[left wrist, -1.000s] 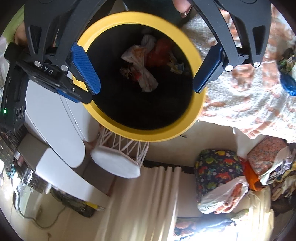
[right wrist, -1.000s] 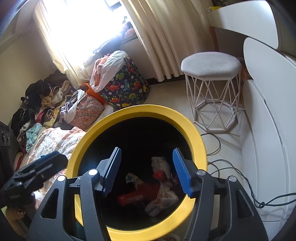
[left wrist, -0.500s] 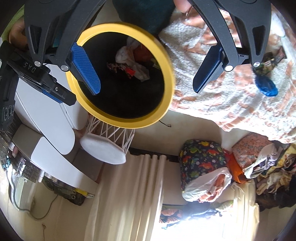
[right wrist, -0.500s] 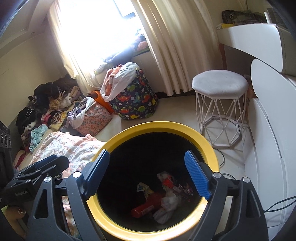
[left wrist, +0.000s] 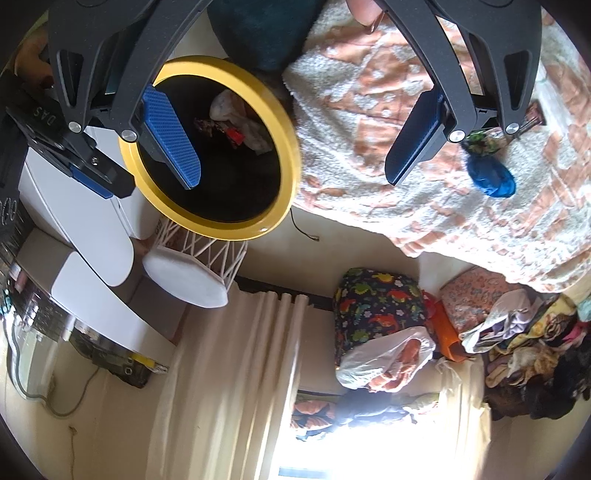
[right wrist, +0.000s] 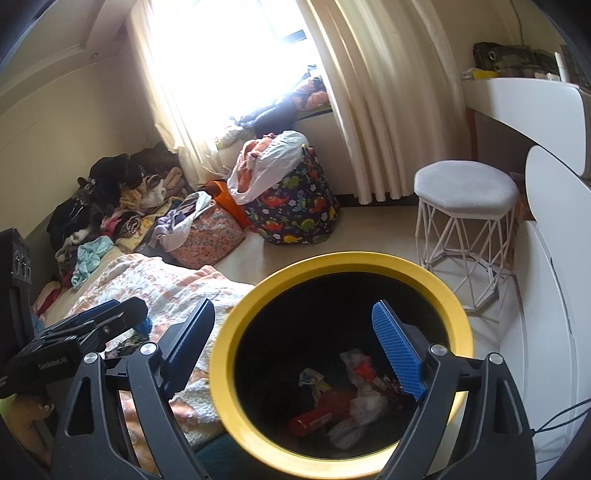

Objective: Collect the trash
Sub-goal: 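Move both tools back toward the bed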

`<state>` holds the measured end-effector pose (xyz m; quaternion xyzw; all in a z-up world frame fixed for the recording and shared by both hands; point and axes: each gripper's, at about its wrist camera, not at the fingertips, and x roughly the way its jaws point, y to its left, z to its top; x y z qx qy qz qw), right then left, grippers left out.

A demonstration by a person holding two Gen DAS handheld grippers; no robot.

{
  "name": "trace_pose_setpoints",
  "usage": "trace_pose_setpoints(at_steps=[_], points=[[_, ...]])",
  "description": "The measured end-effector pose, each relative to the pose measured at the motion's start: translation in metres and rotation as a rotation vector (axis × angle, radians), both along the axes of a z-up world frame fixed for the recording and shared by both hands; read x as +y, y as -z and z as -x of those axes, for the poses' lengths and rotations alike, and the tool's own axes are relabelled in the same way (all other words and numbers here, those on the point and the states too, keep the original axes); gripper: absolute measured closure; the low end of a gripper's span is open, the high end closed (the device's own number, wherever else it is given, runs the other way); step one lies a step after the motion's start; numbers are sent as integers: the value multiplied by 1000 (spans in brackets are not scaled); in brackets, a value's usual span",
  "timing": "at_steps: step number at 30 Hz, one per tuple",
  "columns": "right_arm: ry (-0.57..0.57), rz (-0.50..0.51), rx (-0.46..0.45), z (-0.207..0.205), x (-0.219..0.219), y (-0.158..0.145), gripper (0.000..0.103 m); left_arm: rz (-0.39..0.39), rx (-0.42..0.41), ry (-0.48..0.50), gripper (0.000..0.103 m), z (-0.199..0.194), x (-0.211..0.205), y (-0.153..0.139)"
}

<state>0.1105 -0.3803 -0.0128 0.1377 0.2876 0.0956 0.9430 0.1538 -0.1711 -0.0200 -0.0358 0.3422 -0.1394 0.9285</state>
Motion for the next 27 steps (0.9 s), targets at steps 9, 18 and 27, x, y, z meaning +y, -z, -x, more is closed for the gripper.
trace_pose_setpoints(at_steps=[9, 18, 27], points=[[-49, 14, -13, 3, 23, -4, 18, 10, -12, -61, 11, 5, 26, -2], [-111, 34, -18, 2, 52, -8, 18, 19, -29, -104, 11, 7, 44, -4], [-178, 52, -14, -2, 83, -7, 18, 36, -41, -160, 11, 7, 71, -6]])
